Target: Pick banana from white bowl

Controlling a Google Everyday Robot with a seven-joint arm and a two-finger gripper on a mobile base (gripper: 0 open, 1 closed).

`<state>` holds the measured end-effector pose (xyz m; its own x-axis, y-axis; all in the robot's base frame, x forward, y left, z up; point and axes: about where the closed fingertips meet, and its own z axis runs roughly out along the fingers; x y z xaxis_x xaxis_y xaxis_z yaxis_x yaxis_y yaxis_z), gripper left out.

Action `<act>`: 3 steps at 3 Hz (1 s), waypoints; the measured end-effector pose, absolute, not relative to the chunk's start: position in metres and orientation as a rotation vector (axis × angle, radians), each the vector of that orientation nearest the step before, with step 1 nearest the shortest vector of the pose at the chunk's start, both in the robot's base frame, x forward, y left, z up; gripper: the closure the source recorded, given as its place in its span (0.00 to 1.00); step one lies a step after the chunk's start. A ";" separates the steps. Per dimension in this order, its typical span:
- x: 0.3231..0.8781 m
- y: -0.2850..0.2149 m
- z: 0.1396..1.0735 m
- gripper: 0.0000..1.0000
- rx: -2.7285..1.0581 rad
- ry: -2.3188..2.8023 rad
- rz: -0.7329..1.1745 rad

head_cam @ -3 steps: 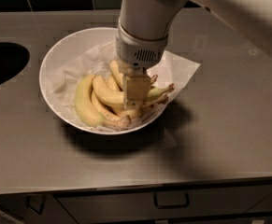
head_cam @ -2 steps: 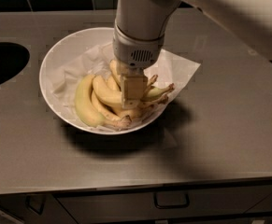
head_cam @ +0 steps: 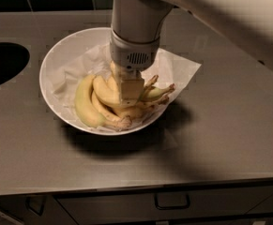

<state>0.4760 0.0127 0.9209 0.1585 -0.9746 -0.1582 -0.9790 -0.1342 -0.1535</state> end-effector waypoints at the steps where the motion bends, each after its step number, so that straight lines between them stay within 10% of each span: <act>1: 0.474 0.012 0.922 0.50 -2.212 1.913 0.023; 3: 0.467 0.010 0.922 0.50 -2.213 1.928 0.016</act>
Offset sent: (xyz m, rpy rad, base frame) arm -0.0140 -0.0063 -0.0007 -0.0352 0.0239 -0.0159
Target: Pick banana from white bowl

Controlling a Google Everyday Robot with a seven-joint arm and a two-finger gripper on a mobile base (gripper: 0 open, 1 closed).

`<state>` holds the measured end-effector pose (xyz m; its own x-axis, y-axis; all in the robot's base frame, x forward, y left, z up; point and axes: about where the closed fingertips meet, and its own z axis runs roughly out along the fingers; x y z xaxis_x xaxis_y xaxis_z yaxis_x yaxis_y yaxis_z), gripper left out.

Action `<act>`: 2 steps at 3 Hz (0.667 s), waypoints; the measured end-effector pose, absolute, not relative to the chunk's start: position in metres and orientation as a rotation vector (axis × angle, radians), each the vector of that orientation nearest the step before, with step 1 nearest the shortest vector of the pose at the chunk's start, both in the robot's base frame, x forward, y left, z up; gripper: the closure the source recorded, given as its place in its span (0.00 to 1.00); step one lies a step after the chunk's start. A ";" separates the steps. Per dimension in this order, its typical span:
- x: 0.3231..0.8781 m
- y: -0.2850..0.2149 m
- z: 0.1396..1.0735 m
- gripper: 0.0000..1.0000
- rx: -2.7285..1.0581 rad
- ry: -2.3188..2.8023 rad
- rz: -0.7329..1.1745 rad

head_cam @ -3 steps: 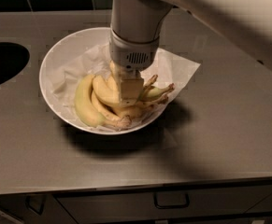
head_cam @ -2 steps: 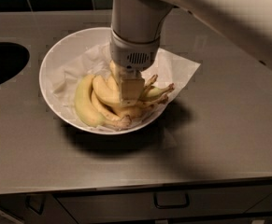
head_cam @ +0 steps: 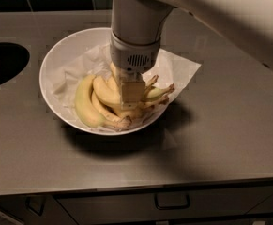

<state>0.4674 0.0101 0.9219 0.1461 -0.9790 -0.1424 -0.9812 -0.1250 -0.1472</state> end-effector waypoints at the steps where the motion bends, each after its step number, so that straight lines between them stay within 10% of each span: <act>1: 0.466 0.011 0.918 0.49 -2.224 1.933 0.020; 2: 0.465 0.013 0.913 0.50 -2.239 1.936 0.025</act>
Offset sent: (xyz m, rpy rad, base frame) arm -0.0033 0.0037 -0.0222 -0.0393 0.0600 0.0167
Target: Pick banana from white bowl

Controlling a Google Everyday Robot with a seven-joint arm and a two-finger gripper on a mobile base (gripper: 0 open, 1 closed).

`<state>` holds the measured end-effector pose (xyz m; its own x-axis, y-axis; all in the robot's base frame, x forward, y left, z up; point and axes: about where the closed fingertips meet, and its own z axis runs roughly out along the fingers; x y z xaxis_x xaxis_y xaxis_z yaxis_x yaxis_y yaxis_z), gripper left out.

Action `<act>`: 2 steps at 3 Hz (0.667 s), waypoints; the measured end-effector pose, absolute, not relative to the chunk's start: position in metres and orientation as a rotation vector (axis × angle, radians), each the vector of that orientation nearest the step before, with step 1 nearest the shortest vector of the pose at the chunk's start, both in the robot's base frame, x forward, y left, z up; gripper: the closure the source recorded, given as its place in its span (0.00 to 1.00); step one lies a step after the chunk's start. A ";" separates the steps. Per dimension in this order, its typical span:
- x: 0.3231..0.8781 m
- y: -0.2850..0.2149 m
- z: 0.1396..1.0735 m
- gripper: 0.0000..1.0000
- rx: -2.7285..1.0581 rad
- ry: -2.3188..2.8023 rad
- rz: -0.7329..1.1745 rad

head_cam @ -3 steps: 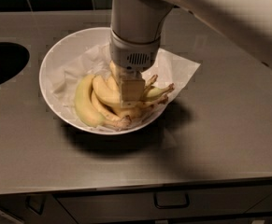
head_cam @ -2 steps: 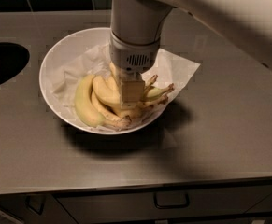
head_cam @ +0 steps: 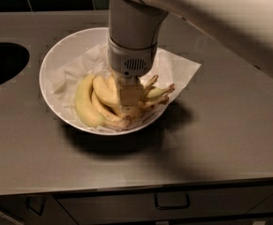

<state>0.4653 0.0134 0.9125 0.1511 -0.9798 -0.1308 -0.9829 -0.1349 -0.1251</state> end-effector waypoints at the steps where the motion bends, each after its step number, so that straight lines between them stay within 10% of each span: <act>1: 0.465 0.016 0.907 0.51 -2.255 1.938 0.029; 2: 0.466 0.020 0.903 0.51 -2.272 1.937 0.029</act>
Offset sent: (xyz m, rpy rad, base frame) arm 0.0014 0.0089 -0.0221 -0.0488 0.0531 0.0278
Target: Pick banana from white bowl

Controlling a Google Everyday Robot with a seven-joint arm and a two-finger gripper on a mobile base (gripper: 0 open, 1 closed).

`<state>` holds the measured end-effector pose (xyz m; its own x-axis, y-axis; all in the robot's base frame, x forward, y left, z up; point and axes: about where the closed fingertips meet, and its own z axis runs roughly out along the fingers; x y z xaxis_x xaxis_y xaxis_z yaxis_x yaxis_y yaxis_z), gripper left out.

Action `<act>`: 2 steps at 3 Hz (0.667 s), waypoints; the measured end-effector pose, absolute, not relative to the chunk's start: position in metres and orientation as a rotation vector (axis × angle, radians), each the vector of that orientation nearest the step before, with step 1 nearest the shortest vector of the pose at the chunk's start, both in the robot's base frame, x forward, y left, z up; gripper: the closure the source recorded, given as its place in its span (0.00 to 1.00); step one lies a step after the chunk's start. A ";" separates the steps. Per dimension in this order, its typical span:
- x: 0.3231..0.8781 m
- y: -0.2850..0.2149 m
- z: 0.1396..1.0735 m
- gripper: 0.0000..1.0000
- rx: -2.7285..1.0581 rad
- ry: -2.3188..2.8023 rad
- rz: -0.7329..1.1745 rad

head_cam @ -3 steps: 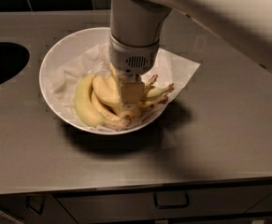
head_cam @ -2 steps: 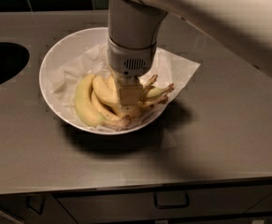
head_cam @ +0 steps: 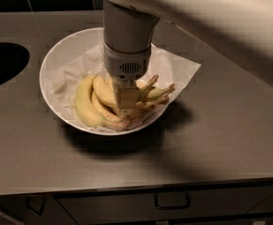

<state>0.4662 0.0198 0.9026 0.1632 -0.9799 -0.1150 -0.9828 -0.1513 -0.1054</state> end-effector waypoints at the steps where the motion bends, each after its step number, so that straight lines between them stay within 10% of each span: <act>1: 0.468 0.022 0.897 0.51 -2.291 1.943 0.028; 2: 0.469 0.024 0.896 0.70 -2.300 1.945 0.024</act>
Offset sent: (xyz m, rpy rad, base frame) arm 0.0048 0.0051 -0.0155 -0.0578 0.0385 0.0172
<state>0.4692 0.0237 0.8964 0.1698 -0.9808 -0.0954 -0.9829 -0.1616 -0.0883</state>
